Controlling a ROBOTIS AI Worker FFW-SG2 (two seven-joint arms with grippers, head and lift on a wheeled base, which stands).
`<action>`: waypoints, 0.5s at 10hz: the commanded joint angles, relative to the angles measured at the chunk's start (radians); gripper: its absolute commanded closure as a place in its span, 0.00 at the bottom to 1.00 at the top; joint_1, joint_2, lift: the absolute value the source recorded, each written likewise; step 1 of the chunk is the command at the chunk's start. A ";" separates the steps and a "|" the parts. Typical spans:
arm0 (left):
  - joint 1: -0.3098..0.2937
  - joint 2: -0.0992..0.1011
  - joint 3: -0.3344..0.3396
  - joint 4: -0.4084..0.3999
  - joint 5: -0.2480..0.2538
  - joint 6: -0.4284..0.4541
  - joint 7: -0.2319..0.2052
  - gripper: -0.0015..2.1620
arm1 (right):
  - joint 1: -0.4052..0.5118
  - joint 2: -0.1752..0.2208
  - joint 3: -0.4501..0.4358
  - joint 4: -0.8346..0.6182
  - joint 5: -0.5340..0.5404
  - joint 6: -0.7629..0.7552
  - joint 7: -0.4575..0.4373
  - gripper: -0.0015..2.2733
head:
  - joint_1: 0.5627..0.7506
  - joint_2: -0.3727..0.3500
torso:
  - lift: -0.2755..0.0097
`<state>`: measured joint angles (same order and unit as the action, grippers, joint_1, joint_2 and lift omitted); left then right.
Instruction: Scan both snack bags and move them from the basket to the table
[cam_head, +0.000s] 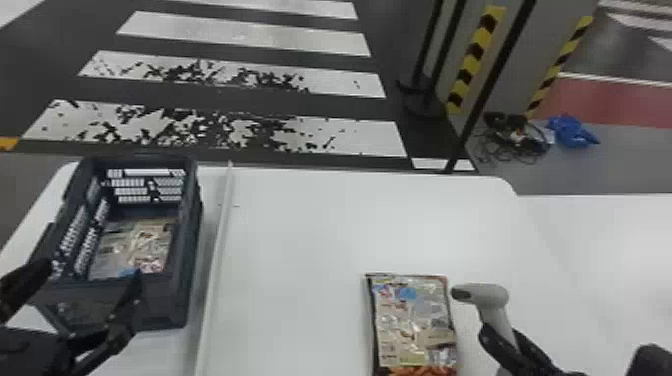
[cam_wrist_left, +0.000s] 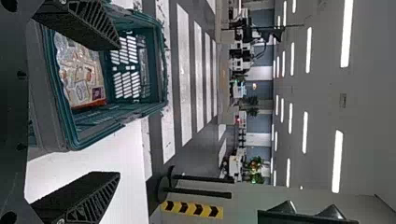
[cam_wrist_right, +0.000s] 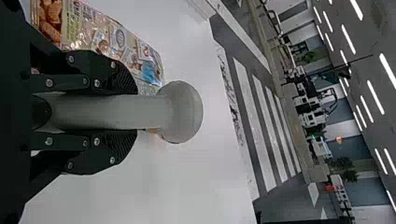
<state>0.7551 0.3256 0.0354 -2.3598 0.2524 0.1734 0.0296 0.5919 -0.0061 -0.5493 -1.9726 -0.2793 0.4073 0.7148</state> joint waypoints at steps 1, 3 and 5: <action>0.006 0.001 0.000 -0.006 -0.002 0.001 0.000 0.01 | -0.078 0.007 -0.040 0.055 0.023 0.022 0.000 0.99 | 0.70 0.22 | 0.62; 0.017 0.000 0.000 -0.012 -0.009 -0.002 0.000 0.01 | -0.167 -0.006 -0.061 0.164 0.048 0.012 -0.014 0.99 | 0.70 0.17 | 0.62; 0.018 0.001 0.003 -0.016 -0.012 -0.002 -0.005 0.01 | -0.222 -0.025 -0.058 0.231 0.095 -0.043 -0.034 0.99 | 0.70 0.13 | 0.62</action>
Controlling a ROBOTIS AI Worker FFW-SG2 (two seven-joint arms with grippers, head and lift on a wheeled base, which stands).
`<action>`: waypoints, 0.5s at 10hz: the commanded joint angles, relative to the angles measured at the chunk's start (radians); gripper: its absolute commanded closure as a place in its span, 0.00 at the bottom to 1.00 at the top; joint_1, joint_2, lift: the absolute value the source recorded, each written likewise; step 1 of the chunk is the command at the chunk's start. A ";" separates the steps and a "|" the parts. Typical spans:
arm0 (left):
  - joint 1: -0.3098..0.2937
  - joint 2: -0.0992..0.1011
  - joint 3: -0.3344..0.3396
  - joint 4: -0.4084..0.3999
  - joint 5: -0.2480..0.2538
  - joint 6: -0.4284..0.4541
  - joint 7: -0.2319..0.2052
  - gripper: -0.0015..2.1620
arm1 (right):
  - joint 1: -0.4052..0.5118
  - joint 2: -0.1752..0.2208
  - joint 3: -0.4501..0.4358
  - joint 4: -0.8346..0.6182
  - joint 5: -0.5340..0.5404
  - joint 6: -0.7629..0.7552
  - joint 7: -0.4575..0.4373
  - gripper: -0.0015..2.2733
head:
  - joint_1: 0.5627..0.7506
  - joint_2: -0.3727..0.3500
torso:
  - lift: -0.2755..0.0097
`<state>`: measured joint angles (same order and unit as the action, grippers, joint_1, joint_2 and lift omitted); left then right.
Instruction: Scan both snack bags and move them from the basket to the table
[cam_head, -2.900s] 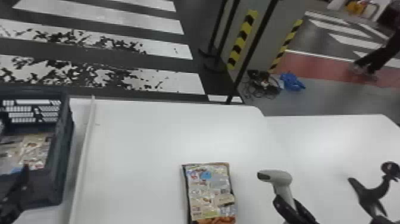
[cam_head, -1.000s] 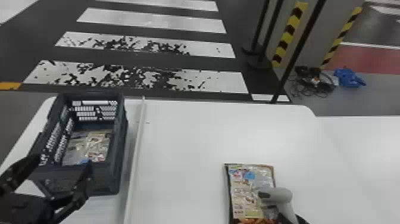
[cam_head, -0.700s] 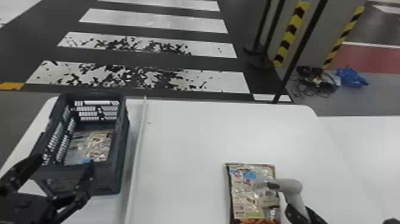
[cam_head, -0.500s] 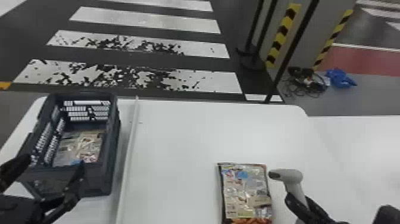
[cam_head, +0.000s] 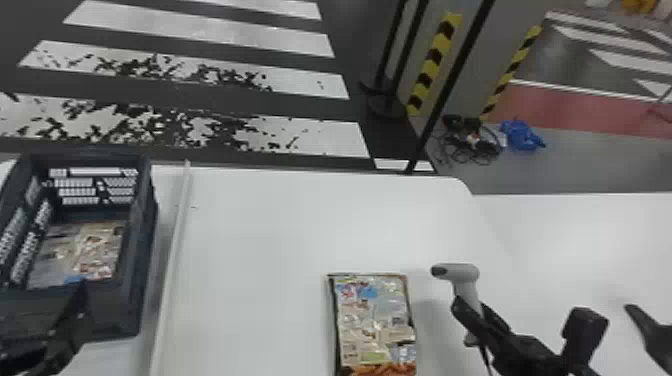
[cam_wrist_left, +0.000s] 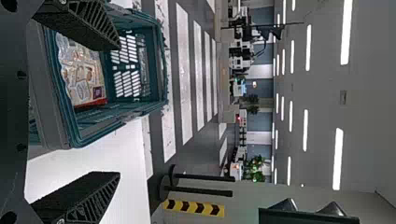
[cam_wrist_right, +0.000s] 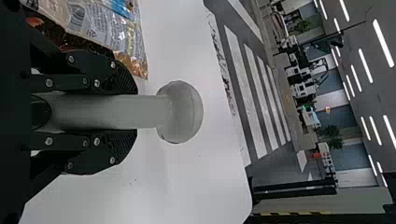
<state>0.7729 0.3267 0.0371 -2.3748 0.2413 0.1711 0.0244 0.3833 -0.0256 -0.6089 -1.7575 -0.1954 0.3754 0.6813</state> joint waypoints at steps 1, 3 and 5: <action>0.000 0.000 0.004 -0.003 0.000 0.000 -0.001 0.01 | -0.037 -0.010 0.006 0.039 0.037 -0.017 -0.005 0.99 | 0.70 0.12 | 0.62; 0.000 0.000 0.009 -0.003 0.001 0.003 0.002 0.01 | -0.080 -0.042 0.018 0.127 0.071 -0.051 -0.025 0.99 | 0.70 0.11 | 0.62; 0.000 -0.001 0.009 0.000 0.001 0.003 0.003 0.01 | -0.109 -0.060 0.031 0.194 0.096 -0.072 -0.028 0.99 | 0.70 0.10 | 0.62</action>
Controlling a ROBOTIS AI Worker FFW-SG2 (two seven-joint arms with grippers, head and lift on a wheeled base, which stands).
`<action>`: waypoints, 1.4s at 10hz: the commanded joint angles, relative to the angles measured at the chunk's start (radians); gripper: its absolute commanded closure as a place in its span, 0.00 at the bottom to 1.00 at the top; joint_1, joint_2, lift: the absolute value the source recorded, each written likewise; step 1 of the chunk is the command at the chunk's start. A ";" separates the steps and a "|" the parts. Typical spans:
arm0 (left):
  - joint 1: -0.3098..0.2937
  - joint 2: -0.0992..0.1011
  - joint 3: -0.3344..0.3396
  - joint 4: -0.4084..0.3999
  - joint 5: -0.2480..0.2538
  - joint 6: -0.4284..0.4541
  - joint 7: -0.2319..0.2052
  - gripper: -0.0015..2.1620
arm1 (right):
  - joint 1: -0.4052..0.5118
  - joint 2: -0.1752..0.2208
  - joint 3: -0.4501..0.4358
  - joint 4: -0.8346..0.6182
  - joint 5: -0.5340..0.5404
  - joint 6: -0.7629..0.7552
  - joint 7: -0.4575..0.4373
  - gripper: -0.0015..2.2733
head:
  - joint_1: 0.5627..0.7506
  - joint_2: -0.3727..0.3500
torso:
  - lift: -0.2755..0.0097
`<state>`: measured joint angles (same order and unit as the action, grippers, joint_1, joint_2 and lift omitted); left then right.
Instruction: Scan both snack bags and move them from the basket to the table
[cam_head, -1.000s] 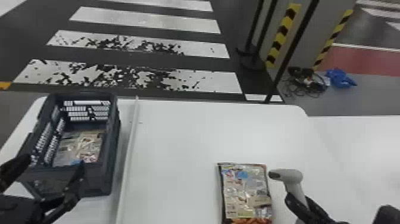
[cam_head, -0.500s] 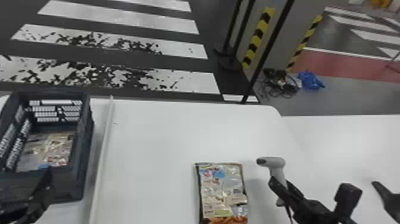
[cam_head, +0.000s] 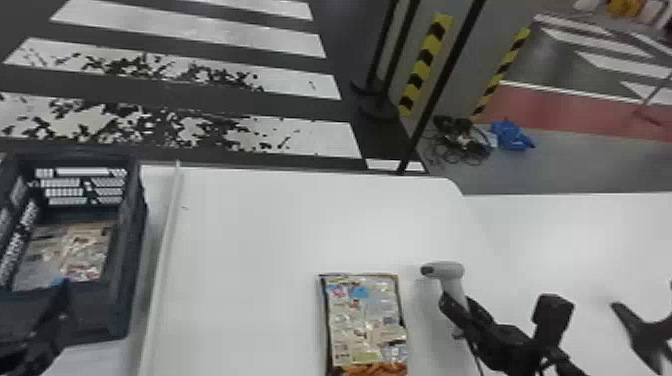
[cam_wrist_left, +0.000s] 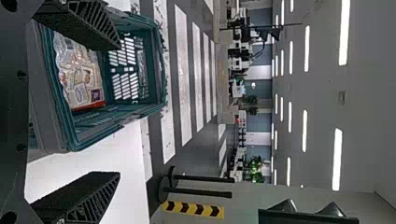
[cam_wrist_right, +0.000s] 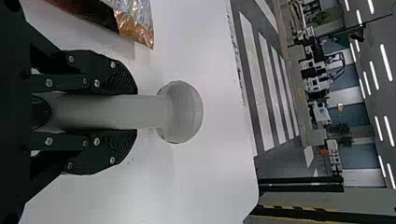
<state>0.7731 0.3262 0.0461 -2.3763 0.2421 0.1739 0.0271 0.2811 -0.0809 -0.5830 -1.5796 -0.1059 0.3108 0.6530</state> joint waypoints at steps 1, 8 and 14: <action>0.000 -0.003 0.001 0.002 0.000 0.000 0.000 0.01 | -0.013 -0.007 0.009 0.027 0.011 -0.014 -0.006 0.97 | 0.70 0.10 | 0.62; -0.017 -0.006 -0.002 0.009 0.000 0.006 0.000 0.01 | 0.046 0.003 0.009 -0.051 -0.012 -0.011 -0.020 0.03 | 0.70 0.11 | 0.62; -0.015 -0.010 -0.005 0.017 0.002 0.003 0.005 0.01 | 0.291 0.052 0.040 -0.318 -0.261 0.106 -0.020 0.03 | 0.70 0.16 | 0.62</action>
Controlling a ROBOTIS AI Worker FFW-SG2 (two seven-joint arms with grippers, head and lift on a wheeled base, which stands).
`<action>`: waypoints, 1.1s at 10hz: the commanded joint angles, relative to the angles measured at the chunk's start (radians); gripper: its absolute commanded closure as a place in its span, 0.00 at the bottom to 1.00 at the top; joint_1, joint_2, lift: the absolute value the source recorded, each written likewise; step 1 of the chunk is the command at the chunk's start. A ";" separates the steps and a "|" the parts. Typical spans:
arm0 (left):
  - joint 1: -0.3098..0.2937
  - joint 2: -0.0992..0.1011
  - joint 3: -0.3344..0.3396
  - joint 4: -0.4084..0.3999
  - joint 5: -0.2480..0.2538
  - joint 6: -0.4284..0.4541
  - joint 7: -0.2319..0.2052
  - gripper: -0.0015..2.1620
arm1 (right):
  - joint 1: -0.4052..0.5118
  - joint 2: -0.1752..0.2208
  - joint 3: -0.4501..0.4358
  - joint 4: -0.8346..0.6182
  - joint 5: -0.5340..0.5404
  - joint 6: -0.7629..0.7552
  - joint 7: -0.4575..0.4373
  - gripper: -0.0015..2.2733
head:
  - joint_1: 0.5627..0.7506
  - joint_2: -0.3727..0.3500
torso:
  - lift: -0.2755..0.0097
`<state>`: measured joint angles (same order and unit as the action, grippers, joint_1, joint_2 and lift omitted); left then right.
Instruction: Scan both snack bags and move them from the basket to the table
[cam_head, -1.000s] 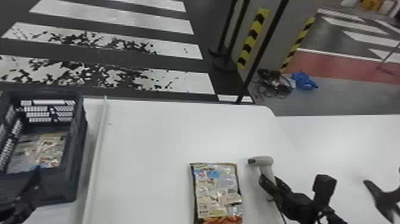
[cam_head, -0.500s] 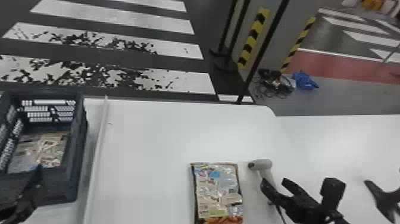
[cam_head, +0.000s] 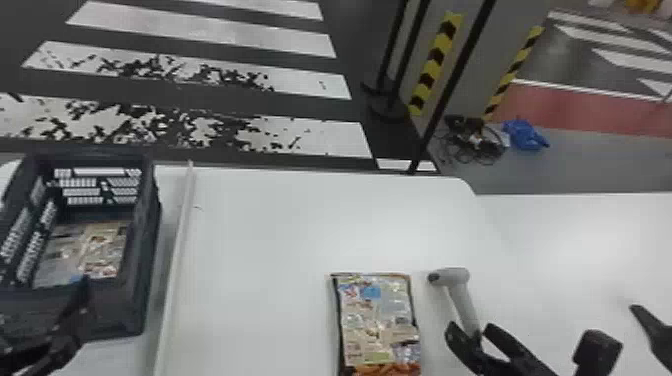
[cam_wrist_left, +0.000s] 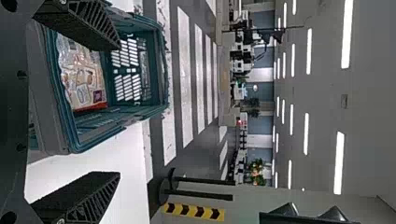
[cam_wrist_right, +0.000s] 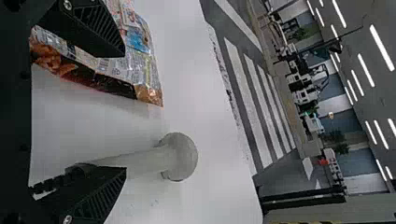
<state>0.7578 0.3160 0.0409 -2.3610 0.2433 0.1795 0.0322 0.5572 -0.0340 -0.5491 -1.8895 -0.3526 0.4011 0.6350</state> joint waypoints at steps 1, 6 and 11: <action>0.000 0.000 0.000 0.005 0.001 -0.005 0.000 0.01 | 0.033 0.020 0.018 -0.010 -0.031 0.015 0.006 0.03 | 0.70 0.18 | 0.62; 0.008 0.006 0.005 0.005 0.004 -0.008 -0.002 0.01 | -0.053 0.023 0.095 0.023 0.072 0.071 0.008 0.03 | 0.70 0.29 | 0.62; 0.008 0.003 0.007 0.006 0.001 -0.008 0.002 0.01 | -0.160 0.014 0.150 0.115 0.167 0.144 0.008 0.03 | 0.70 0.35 | 0.62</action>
<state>0.7687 0.3203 0.0475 -2.3555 0.2440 0.1717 0.0336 0.4030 -0.0196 -0.4059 -1.7826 -0.1932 0.5431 0.6427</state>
